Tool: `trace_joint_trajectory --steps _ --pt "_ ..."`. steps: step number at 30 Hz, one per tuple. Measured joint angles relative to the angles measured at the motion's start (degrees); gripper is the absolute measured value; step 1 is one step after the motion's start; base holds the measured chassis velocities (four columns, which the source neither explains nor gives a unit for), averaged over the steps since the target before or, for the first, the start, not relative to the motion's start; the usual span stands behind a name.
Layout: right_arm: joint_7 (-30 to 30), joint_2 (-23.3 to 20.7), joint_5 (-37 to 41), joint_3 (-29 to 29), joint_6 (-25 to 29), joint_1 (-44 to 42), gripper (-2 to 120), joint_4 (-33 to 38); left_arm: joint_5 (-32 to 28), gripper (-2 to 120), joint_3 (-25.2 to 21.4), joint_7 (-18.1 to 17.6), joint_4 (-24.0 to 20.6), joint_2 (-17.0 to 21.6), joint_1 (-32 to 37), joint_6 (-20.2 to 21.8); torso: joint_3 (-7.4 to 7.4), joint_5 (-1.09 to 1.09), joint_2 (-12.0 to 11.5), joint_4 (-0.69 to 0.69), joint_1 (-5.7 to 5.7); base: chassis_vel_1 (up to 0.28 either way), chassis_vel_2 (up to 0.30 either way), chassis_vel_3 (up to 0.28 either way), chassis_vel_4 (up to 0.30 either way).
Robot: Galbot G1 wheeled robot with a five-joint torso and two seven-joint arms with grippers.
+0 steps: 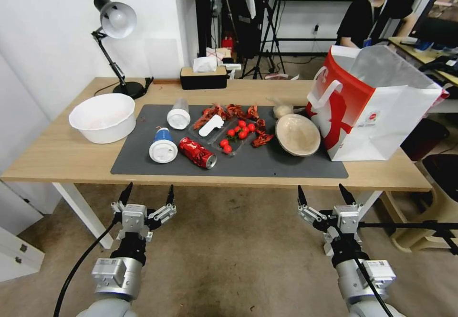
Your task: Pick up the trash from the table and place it into the takeout bag.
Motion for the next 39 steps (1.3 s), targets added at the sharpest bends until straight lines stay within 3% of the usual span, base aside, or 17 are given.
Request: trace_joint_trajectory --steps 21,22,23,24,25,28,29,30,33,39 --pt "0.0 0.0 -0.1 0.0 0.0 0.0 100 0.0 0.0 100 0.0 0.0 0.0 0.0 0.0 0.0 0.0 0.0 0.0 0.0 0.0 0.0 0.0 0.0 0.0" --pt "-1.3 1.2 -2.3 -1.8 0.1 1.0 100 -1.0 -0.1 100 0.1 -0.2 0.0 0.0 -0.1 0.1 0.0 -0.06 0.0 -0.01 -0.01 0.0 0.0 0.0 0.0" --pt "-2.3 2.9 -3.7 -3.6 0.2 2.1 100 -1.6 -0.2 100 0.0 -0.5 0.0 0.0 -0.2 0.1 0.0 0.07 0.0 0.01 0.0 0.0 0.0 0.0 0.0" --pt "-2.5 3.3 -4.0 -3.9 0.3 2.3 100 -1.7 -0.2 100 0.1 -0.6 0.0 0.0 -0.3 0.2 0.0 -0.05 0.0 0.03 0.0 0.0 0.0 0.0 0.0" --pt "-2.7 3.8 -4.2 -4.2 0.5 2.6 100 -1.7 -0.8 100 0.3 -2.3 0.0 0.1 -1.2 0.9 0.0 -0.02 0.0 0.01 0.0 0.0 0.0 0.0 0.0" --pt "-2.9 4.0 -4.2 -4.3 0.6 2.7 100 -1.8 -1.0 100 0.4 -2.5 0.1 0.1 -1.4 1.0 0.0 0.0 0.0 -0.01 0.0 0.0 0.0 0.0 0.0" --pt "-3.0 4.2 -4.2 -4.3 0.7 2.8 100 -1.8 -2.3 100 0.9 -5.3 0.2 0.2 -2.9 1.9 0.0 0.02 0.0 0.01 0.0 0.0 0.0 0.0 0.0" --pt "-3.0 4.2 -4.2 -4.3 0.7 2.8 100 -1.8 -2.3 100 0.9 -5.3 0.2 0.2 -2.9 1.9 0.0 0.02 0.0 0.01 0.0 0.0 0.0 0.0 0.0" --pt "-3.0 4.6 -4.1 -4.5 0.7 2.9 100 -1.8 -5.6 100 2.2 -12.3 0.9 0.4 -6.9 4.6 0.0 -0.01 0.0 -0.02 0.01 0.0 0.0 0.0 0.0" --pt "-2.9 4.8 -4.1 -4.5 0.6 3.1 100 -1.8 -6.1 100 2.3 -13.1 1.3 0.6 -7.3 5.0 0.0 0.0 0.0 0.0 0.01 0.0 0.0 0.0 0.0"
